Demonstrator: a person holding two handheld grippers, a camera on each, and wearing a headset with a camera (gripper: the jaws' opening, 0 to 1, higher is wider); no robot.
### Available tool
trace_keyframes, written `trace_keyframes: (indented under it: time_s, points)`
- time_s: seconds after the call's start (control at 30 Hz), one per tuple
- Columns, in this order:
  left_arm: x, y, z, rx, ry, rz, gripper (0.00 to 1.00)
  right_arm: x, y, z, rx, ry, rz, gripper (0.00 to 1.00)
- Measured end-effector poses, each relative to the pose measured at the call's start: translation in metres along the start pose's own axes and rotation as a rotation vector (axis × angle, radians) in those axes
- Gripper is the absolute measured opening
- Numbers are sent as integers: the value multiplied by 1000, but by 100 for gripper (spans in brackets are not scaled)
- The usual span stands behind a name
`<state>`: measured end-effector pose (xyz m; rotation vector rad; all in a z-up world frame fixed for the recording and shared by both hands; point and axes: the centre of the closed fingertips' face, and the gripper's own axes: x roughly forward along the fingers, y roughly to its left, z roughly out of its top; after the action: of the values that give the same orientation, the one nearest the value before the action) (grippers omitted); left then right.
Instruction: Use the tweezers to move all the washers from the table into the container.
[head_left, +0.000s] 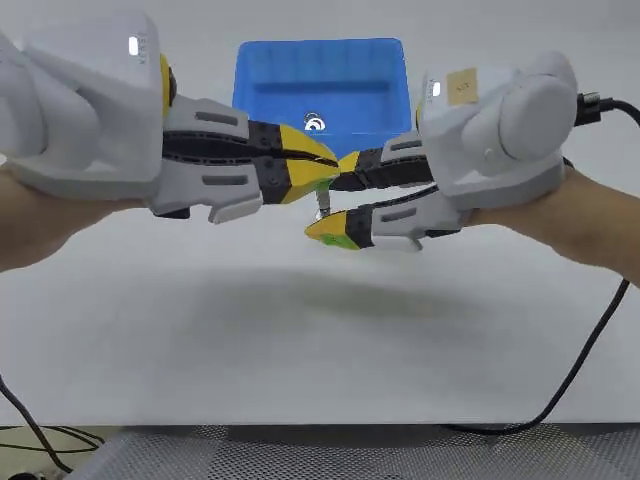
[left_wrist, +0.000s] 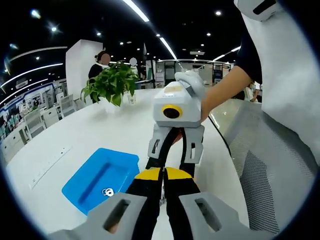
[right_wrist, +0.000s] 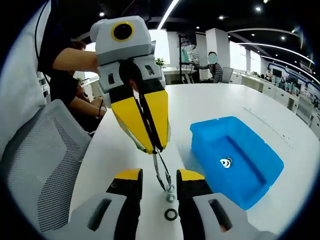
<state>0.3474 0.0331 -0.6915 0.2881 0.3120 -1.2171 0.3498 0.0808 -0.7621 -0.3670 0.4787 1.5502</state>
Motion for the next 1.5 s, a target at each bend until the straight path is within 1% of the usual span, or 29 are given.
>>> trace_keyframes:
  time_s: [0.1,0.2,0.3,0.4,0.47,0.63,0.73,0.77,0.83,0.9,1.13,1.23,1.37,1.4,1.5]
  points:
    - [0,2,-2,-4,0,0,4,1,0,0,-12,5,25,21]
    - [1,3,-4,-6,-1,-1,5,2,-1,1,-33,13,29,15]
    - [1,4,-5,-8,-1,-1,5,4,-1,0,-46,23,43,13]
    - [2,3,-6,-8,3,-3,5,6,1,-3,-69,39,56,12]
    - [2,4,-7,-7,5,-3,5,5,1,-3,-84,41,63,12]
    - [3,4,-7,-6,7,-4,5,6,1,-5,-79,41,71,12]
    - [3,5,-8,-5,10,1,5,6,2,-6,-109,32,72,11]
    - [2,5,-8,-5,11,1,5,6,2,-6,-107,26,73,11]
    - [1,6,-9,-8,12,4,5,7,1,-6,-81,9,80,11]
    - [0,6,-10,-9,13,7,5,8,1,-7,-79,0,84,12]
    - [-2,9,-10,-31,13,28,5,11,0,-7,-90,-6,79,11]
    - [0,8,-9,-37,11,26,5,10,1,-7,-114,-6,79,10]
    - [3,8,-8,-41,7,30,5,9,0,-8,-124,-16,74,10]
    - [3,9,-8,-49,8,33,5,9,0,-7,-127,-19,71,9]
    - [4,9,-9,-44,19,40,5,9,-1,-7,-127,-24,65,9]
